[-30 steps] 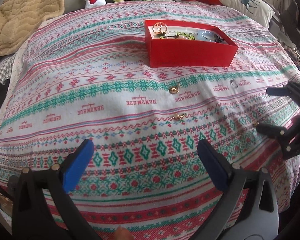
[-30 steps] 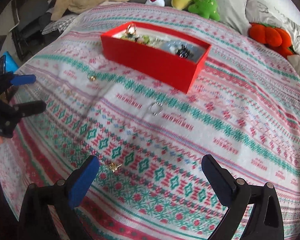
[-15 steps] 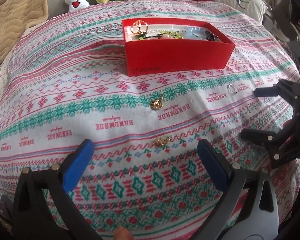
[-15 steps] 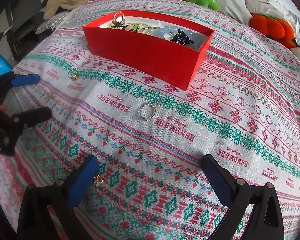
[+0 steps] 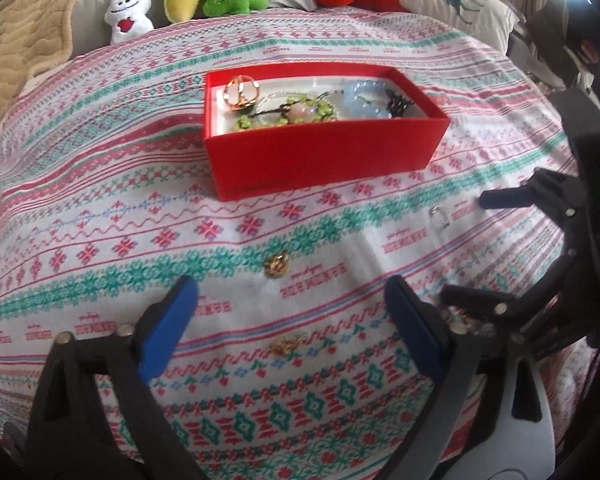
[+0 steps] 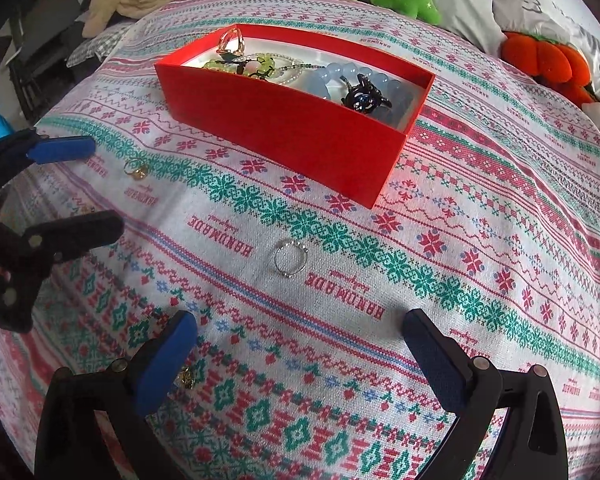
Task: Organize jewelry
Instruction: 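Move both open tools toward the gold stud and silver ring, then close the left tool on the gold stud while the right tool closes on the silver ring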
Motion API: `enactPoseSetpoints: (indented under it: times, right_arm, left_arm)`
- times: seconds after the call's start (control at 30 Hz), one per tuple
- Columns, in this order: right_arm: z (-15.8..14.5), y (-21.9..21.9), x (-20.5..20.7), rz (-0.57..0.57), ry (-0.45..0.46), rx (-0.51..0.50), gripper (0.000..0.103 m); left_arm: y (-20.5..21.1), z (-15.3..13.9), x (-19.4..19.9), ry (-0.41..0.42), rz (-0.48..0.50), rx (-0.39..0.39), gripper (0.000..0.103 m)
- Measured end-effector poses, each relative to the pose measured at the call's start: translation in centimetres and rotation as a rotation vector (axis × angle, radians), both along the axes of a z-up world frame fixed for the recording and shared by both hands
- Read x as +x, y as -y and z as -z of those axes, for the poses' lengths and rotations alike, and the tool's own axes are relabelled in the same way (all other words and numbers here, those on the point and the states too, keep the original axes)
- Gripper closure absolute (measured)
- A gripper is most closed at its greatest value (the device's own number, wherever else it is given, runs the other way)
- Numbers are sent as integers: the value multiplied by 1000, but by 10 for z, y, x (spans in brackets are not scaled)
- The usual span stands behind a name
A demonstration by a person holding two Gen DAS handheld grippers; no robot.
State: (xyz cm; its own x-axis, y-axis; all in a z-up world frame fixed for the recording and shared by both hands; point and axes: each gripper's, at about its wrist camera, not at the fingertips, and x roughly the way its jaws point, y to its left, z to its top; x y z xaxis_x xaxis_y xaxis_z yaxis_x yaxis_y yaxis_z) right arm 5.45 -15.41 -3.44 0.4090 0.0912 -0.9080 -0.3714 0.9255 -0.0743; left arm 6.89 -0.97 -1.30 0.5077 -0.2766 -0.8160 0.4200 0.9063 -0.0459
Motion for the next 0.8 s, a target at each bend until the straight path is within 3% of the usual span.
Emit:
enactPoseSetpoints:
  times: [0.2, 0.27, 0.57, 0.8]
  right_arm:
    - [0, 0, 1, 6, 3, 8, 0]
    - [-1, 0, 2, 7, 5, 8, 0]
    - [-1, 0, 0, 9, 7, 10, 0]
    - [-4, 1, 1, 21, 14, 23, 7]
  left_arm:
    - [10, 7, 7, -48, 44, -24, 57]
    - [11, 13, 9, -65, 53, -17, 61]
    - [11, 17, 16, -86, 48, -34, 63]
    - [-2, 18, 23, -103, -27, -60, 84]
